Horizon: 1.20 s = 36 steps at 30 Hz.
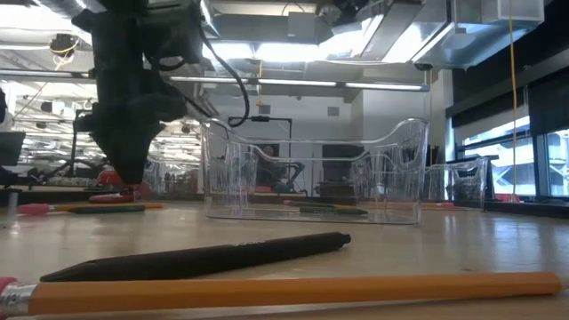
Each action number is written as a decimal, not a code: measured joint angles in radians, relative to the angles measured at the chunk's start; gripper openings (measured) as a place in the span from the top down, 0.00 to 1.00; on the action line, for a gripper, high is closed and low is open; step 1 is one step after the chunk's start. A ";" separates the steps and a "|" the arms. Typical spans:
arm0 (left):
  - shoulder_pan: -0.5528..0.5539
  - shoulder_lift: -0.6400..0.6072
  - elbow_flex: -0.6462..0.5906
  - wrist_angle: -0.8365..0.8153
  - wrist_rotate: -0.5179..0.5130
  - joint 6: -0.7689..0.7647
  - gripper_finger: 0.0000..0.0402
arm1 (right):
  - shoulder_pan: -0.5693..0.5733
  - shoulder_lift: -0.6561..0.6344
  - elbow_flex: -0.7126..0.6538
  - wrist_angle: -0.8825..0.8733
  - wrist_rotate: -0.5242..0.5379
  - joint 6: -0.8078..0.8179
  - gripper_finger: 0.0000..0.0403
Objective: Sort crayons/erasers/pens/pencils in bins
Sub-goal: Put the green crayon into the middle transparent bin
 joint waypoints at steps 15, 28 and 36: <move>-0.017 0.000 -0.072 0.067 -0.048 0.024 0.83 | -0.001 0.000 0.000 0.006 0.000 0.001 0.72; -0.016 0.000 -0.111 0.136 -0.046 0.023 0.83 | -0.001 0.000 0.000 0.006 0.001 0.002 0.72; -0.016 0.000 -0.127 0.138 -0.056 0.024 0.83 | -0.001 0.000 0.000 0.006 0.001 0.002 0.72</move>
